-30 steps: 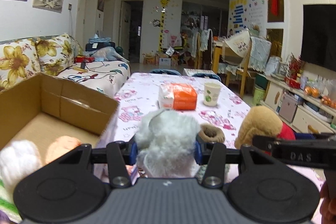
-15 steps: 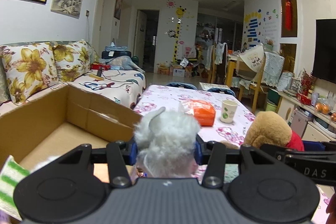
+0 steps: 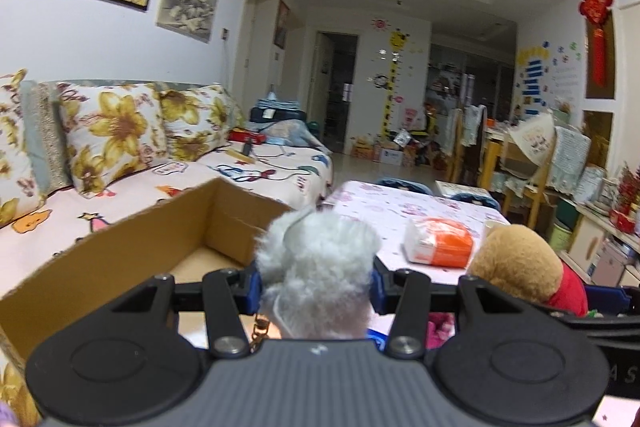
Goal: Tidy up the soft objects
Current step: 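Carry the pom-pom with left tool while right tool carries the bear to the box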
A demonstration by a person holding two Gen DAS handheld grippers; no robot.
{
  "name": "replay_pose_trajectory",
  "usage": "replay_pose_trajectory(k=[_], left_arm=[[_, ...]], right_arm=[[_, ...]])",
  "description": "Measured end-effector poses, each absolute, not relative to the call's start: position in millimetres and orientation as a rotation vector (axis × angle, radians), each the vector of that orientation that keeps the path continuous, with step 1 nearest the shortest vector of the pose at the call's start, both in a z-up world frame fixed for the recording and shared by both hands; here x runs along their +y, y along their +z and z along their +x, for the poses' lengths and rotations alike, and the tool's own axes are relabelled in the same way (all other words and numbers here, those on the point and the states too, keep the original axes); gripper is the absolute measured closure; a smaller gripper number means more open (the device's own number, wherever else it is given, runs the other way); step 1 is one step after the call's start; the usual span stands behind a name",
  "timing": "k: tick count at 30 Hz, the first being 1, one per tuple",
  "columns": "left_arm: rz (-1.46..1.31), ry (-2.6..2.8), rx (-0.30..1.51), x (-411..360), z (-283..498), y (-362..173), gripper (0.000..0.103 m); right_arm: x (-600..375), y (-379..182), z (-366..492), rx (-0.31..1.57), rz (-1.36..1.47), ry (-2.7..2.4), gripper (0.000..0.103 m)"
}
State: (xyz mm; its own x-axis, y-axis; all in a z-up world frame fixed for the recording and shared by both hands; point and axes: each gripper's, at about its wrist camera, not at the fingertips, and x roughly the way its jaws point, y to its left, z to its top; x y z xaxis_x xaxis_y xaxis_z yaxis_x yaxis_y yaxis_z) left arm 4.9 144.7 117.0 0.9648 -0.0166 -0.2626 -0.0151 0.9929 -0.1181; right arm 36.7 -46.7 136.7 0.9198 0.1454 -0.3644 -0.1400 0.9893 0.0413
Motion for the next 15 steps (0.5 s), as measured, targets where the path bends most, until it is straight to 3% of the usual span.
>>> replay_pose_trajectory(k=[15], left_arm=[[-0.203,0.182,0.281,197,7,118,0.055]], right_arm=[[13,142,61,0.366,-0.099,0.293,0.005]])
